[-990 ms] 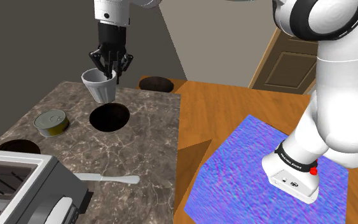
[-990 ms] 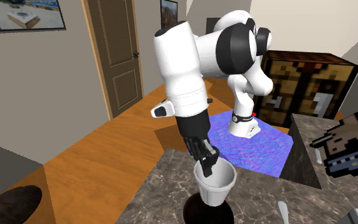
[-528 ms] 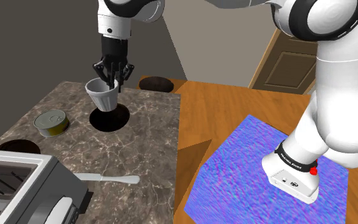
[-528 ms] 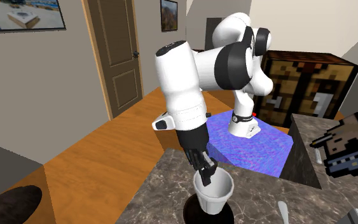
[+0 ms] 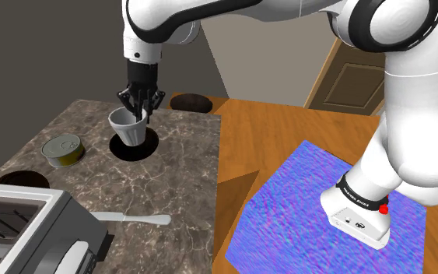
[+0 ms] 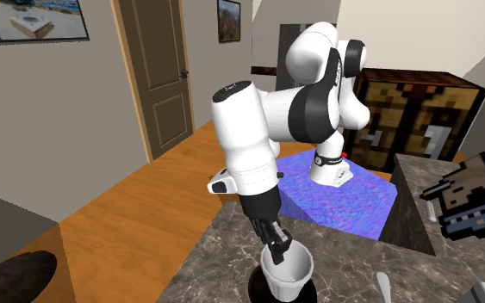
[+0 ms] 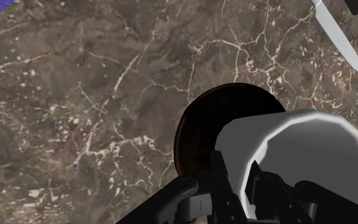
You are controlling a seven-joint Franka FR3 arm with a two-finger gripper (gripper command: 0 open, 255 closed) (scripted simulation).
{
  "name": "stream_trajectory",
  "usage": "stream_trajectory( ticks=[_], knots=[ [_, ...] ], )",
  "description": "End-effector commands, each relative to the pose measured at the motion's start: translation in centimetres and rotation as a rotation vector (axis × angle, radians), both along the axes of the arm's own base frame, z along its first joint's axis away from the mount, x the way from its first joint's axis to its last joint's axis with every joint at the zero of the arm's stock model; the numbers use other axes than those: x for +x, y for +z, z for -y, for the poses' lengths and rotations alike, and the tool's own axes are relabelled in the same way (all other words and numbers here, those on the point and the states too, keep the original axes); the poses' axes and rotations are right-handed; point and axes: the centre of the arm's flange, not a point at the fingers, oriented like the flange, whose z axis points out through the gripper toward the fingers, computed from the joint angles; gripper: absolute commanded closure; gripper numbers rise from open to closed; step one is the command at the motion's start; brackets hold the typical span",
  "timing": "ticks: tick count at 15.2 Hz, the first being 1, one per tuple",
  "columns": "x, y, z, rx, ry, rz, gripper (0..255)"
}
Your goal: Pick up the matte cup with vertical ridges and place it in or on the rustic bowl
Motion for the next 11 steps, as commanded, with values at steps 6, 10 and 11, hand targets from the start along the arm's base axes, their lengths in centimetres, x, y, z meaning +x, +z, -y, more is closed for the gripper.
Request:
stream_trajectory(
  ticks=[6,10,11],
  knots=[
    [0.00,-0.09,-0.04,0.000,0.000,0.001,0],
    [0.00,-0.09,-0.04,0.000,0.000,0.001,0],
    [0.00,-0.09,-0.04,0.000,0.000,0.001,0]
  ],
)
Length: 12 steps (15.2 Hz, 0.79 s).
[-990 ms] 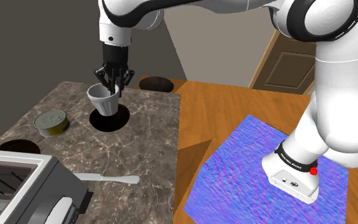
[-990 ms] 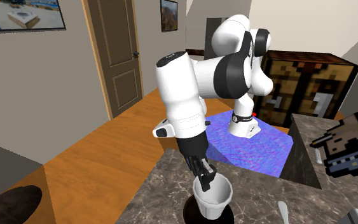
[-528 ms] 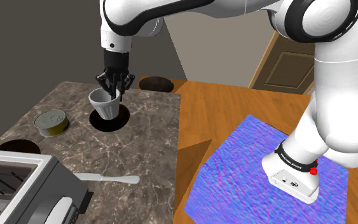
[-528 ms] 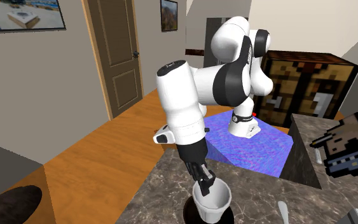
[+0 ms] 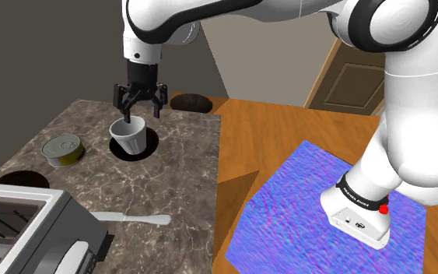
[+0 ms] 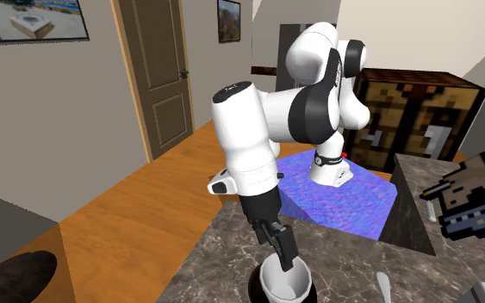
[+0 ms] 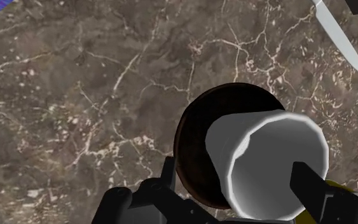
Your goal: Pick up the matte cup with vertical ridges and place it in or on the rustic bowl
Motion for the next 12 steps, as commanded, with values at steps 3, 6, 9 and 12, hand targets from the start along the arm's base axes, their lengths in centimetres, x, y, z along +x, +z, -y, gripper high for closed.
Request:
stream_trajectory(
  ticks=[3,6,9,12],
  knots=[
    [0.6,3.8,1.0,0.000,0.000,0.000,0],
    [0.7,4.8,1.3,0.000,0.000,0.000,0],
    [0.7,4.8,1.3,0.000,0.000,0.000,0],
    [0.7,4.8,1.3,0.000,0.000,0.000,0]
  ],
)
